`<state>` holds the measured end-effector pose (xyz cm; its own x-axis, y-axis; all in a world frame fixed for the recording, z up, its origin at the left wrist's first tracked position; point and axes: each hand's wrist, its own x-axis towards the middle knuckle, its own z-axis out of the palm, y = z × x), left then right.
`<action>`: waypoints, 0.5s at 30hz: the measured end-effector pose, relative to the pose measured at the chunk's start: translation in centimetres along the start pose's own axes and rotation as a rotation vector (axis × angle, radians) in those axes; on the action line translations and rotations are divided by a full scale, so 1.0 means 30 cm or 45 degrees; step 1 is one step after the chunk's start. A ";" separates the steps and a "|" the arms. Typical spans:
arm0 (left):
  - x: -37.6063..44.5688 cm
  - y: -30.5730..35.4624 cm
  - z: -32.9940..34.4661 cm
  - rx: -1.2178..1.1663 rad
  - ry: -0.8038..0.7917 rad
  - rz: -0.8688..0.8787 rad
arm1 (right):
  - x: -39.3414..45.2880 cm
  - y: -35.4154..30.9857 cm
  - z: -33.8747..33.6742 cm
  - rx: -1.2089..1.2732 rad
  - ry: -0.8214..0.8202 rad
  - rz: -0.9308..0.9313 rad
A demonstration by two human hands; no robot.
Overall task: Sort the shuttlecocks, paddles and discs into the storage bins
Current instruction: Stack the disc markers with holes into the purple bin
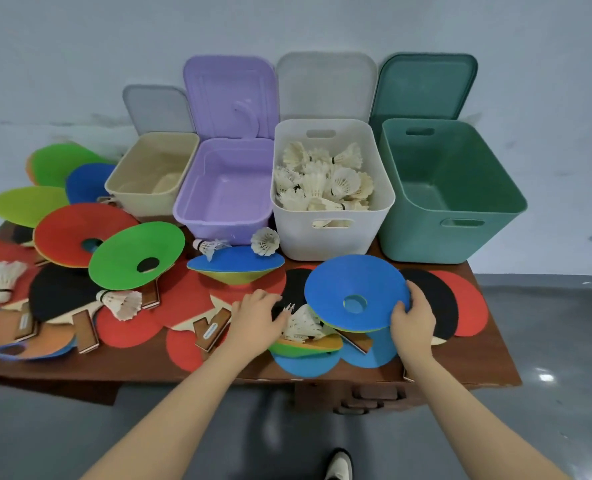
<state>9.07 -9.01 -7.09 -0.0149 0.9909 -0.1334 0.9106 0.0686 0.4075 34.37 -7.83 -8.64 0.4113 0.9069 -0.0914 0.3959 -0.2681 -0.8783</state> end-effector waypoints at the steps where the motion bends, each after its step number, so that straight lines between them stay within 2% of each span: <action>1: -0.014 -0.011 -0.001 -0.003 0.042 -0.027 | -0.013 0.000 0.001 0.015 0.004 -0.001; 5: -0.074 -0.057 0.004 0.006 0.131 -0.208 | -0.063 0.001 0.002 0.062 0.038 -0.008; 9: -0.123 -0.090 0.002 0.002 0.042 -0.383 | -0.091 0.003 0.009 0.135 0.115 0.031; 13: -0.132 -0.097 0.010 -0.338 -0.125 -0.462 | -0.105 0.004 0.016 0.136 0.154 0.063; 15: -0.139 -0.091 0.010 -0.498 -0.108 -0.425 | -0.115 0.003 0.020 0.136 0.147 0.067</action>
<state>6.76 -13.36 -7.90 -0.2298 0.8960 -0.3800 0.6392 0.4333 0.6353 32.49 -10.77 -8.69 0.5235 0.8473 -0.0894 0.2845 -0.2727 -0.9191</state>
